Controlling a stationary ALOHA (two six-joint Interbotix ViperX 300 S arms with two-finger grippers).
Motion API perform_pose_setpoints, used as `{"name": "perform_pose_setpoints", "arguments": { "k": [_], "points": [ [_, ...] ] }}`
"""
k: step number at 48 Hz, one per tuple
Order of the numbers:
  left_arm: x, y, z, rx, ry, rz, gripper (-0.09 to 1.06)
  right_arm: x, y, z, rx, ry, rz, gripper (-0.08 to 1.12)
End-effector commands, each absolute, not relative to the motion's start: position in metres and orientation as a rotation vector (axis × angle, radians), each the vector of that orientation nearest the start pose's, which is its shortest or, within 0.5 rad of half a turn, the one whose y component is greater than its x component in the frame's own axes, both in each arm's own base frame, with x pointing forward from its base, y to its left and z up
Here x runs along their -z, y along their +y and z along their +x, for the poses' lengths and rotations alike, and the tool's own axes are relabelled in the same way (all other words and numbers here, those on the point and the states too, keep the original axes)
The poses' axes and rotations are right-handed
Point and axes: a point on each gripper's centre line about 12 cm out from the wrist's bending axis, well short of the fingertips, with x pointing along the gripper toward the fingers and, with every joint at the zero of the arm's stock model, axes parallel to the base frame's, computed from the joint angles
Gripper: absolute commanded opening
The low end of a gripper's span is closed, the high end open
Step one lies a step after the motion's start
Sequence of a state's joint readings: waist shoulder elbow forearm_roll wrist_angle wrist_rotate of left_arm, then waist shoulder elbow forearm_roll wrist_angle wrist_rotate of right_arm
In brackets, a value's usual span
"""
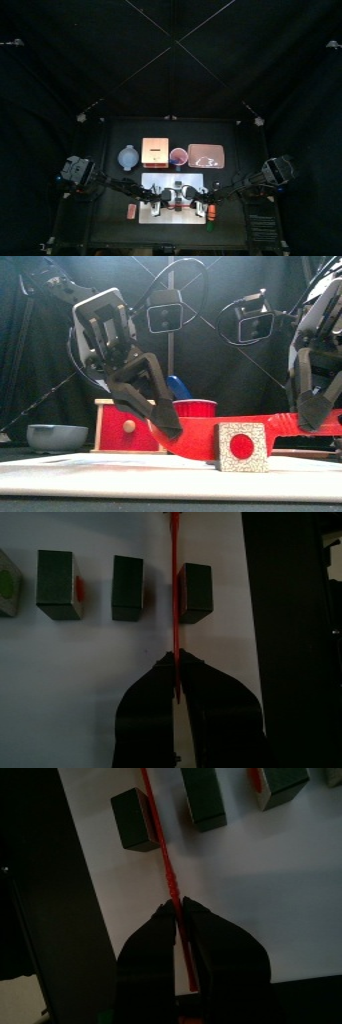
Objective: Place sushi on board then cut the sushi with the knife then place the pieces on the plate
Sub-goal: Cut the sushi into 4 pieces
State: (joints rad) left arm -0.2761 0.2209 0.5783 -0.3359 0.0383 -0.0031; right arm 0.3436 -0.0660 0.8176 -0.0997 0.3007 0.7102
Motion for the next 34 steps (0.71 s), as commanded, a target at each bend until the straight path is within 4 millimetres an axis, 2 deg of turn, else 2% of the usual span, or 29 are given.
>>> {"name": "perform_pose_setpoints", "arguments": {
  "k": [1, 9, 15, 25, 29, 34],
  "points": [
    [-0.11, -0.123, 0.391, 0.156, 0.864, -0.197, 0.41, -0.128, 0.106, 0.296, 0.038, 1.077, 0.364, 0.39],
    [-0.123, -0.119, 0.394, 0.159, 0.829, -0.191, 0.42, -0.14, 0.103, 0.296, 0.026, 1.046, 0.349, 0.39],
    [-0.141, -0.112, 0.396, 0.155, 0.784, -0.192, 0.46, -0.159, 0.097, 0.293, 0.022, 1.001, 0.345, 0.39],
    [-0.166, -0.093, 0.395, 0.149, 0.718, -0.141, 0.66, -0.179, 0.083, 0.275, 0.058, 1.005, 0.347, 0.39],
    [-0.172, -0.086, 0.395, 0.148, 0.701, -0.111, 0.75, -0.184, 0.078, 0.262, 0.072, 1.017, 0.351, 0.39],
    [-0.178, -0.08, 0.394, 0.147, 0.684, -0.083, 0.81, -0.194, 0.074, 0.25, 0.067, 0.994, 0.377, 0.39]
  ]
}}
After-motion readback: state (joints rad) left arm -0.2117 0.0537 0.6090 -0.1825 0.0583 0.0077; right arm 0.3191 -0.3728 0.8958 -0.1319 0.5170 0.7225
